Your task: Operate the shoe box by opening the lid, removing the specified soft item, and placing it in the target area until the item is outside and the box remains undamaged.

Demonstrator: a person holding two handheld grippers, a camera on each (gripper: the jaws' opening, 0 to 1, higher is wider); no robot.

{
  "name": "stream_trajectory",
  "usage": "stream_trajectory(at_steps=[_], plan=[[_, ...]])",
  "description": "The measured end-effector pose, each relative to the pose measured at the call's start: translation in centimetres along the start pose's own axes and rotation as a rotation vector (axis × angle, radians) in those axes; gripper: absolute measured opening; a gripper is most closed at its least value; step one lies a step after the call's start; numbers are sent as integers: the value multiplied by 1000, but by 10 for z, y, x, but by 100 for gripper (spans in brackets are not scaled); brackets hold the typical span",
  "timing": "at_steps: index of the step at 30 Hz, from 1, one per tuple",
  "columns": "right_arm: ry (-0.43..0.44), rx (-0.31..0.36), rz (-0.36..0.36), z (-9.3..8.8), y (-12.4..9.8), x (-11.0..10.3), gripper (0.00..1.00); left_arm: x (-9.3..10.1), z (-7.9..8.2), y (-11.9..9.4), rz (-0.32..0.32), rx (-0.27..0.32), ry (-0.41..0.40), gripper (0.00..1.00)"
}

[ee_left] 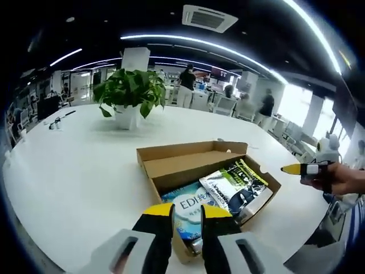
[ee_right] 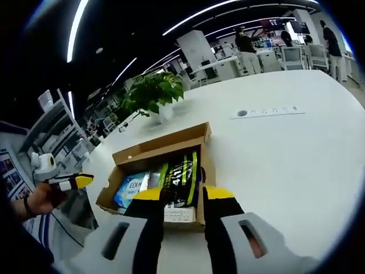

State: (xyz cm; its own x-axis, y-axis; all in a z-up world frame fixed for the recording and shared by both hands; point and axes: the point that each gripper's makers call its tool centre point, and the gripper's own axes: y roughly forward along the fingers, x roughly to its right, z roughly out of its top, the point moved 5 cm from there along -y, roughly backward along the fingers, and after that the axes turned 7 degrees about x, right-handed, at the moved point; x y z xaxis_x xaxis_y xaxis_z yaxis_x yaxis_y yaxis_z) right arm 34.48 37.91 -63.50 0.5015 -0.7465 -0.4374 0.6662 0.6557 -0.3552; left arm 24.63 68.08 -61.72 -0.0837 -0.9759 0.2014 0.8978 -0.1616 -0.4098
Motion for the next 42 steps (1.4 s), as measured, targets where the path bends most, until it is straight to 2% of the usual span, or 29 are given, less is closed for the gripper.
stream_trajectory(at_steps=[11,20,22,28,30,32,35,42], plan=[[-7,-22,13,-5,12,-13,23,8,-7,-4,-31,-13,-6,18],[-70,-93,-13,-16,31,-25,23,8,-12,-1,-49,-21,-26,18],[-121,-141,-52,-21,32,-23,24,8,-12,-1,-51,-20,-29,18],[-212,-173,-75,-25,45,-30,30,5,-22,3,-81,-52,-70,18],[-248,-210,-89,-29,48,-30,31,6,-23,2,-82,-55,-72,18],[-307,-279,-143,-34,46,-26,30,6,-22,0,-81,-55,-71,18],[-391,-282,-168,-33,50,-25,29,4,-21,2,-75,-54,-76,18],[-469,-326,-178,-41,58,-32,36,-1,-18,2,-62,-43,-84,18]])
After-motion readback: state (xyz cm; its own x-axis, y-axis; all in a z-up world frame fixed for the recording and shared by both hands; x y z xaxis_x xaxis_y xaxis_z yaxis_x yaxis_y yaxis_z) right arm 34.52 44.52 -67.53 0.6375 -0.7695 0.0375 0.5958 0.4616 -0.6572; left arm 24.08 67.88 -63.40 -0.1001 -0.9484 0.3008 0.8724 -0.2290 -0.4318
